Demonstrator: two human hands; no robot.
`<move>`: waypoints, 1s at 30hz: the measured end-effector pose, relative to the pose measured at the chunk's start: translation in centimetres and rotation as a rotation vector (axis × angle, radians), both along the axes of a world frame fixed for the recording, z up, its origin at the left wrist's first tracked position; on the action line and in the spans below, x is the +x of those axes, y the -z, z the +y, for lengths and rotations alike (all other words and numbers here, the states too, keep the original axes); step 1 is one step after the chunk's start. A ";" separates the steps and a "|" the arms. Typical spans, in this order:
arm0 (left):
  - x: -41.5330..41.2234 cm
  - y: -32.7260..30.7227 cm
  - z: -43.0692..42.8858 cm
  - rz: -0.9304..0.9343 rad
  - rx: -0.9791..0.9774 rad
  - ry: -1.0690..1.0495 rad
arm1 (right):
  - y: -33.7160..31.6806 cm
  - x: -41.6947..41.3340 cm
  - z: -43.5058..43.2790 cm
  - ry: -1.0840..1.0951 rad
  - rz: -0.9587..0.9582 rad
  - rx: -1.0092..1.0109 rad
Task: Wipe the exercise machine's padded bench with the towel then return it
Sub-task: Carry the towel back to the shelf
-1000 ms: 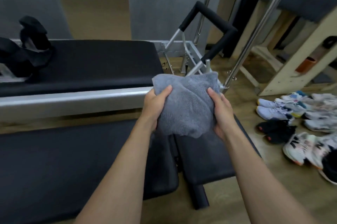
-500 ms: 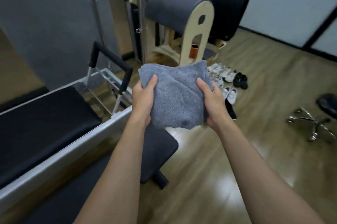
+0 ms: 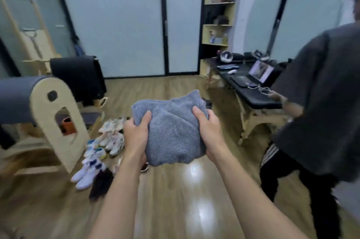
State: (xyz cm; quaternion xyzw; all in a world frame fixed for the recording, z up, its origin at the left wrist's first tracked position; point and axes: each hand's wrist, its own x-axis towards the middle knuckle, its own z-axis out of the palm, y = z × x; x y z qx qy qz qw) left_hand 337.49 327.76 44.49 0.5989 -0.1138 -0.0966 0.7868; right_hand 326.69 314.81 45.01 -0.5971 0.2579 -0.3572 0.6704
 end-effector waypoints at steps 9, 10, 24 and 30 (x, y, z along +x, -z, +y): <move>-9.6 -3.8 -15.6 -0.024 -0.048 0.583 | -2.9 -14.7 -8.0 0.541 -0.040 -0.014; -11.5 -4.0 -17.0 -0.028 -0.047 0.647 | -3.1 -16.8 -8.4 0.608 -0.032 -0.020; -48.6 -5.5 -32.7 -0.068 -0.079 1.373 | -4.9 -52.5 -11.1 1.291 -0.135 -0.032; -64.1 -5.9 -39.0 -0.040 -0.091 1.531 | -5.6 -66.4 -15.3 1.419 -0.129 -0.071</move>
